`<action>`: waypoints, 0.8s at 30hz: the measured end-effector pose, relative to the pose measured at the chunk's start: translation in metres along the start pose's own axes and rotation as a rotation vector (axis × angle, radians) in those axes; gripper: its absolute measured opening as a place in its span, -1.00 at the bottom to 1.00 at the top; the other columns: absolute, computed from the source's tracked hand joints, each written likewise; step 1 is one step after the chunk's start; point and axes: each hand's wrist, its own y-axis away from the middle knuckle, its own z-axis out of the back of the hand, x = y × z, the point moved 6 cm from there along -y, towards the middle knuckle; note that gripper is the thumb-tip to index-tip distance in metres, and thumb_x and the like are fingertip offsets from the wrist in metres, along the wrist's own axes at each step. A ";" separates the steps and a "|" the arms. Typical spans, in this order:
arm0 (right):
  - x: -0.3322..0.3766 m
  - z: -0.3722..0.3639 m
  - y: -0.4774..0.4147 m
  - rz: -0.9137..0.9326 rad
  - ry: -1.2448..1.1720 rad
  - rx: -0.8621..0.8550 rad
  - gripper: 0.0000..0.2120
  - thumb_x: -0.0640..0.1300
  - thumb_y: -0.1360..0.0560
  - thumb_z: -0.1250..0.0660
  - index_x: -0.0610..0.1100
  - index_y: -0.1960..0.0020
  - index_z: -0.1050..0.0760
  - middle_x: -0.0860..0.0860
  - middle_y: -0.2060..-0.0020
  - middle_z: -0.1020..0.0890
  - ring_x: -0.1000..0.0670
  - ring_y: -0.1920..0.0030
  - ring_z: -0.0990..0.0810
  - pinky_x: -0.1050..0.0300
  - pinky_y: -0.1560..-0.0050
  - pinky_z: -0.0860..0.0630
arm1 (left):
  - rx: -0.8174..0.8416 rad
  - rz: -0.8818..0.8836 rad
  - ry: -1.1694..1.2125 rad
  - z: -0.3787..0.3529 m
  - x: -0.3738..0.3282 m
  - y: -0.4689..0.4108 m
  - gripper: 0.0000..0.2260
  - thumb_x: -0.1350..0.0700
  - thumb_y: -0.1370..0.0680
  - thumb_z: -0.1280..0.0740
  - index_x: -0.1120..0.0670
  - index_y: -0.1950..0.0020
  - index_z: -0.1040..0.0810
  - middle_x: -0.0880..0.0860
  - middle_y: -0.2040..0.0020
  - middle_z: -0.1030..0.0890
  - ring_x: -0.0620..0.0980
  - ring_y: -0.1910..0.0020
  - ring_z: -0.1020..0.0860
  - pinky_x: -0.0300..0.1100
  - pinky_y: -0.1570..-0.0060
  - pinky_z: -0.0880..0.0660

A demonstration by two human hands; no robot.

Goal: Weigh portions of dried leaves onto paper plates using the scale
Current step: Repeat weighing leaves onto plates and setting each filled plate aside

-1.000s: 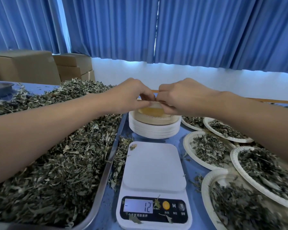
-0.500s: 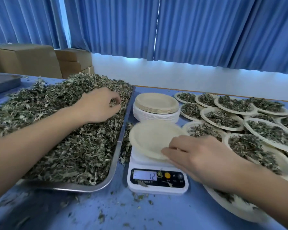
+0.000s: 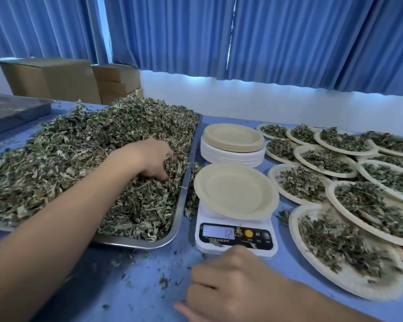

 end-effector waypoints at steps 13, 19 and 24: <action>-0.008 -0.006 0.008 -0.083 -0.154 0.084 -0.70 0.00 -0.66 -0.30 -0.01 0.24 -0.44 0.09 0.27 -0.20 0.03 0.38 -0.22 0.12 0.43 -0.25 | -0.201 -0.033 0.161 0.039 -0.006 0.012 -0.34 -0.16 -0.46 -0.51 0.02 -0.49 -0.44 0.12 -0.40 -0.52 0.18 -0.29 -0.51 0.01 -0.27 -0.45; -0.009 -0.006 0.007 -0.108 -0.144 0.121 -0.69 0.02 -0.67 -0.28 0.00 0.25 -0.47 0.09 0.30 -0.24 0.03 0.39 -0.25 0.12 0.44 -0.27 | -0.259 -0.066 0.332 0.043 -0.017 0.015 -0.46 -0.08 -0.51 -0.48 0.03 -0.45 -0.48 0.10 -0.45 -0.47 0.14 -0.28 -0.51 -0.13 -0.16 -0.39; -0.010 -0.006 0.007 -0.101 -0.164 0.115 -0.70 0.02 -0.67 -0.29 0.00 0.23 -0.45 0.10 0.26 -0.20 0.02 0.38 -0.24 0.13 0.43 -0.26 | -0.349 -0.047 0.421 0.046 -0.018 0.016 -0.39 -0.08 -0.52 -0.48 0.05 -0.52 -0.40 0.09 -0.51 -0.41 0.14 -0.45 -0.41 -0.11 -0.35 -0.34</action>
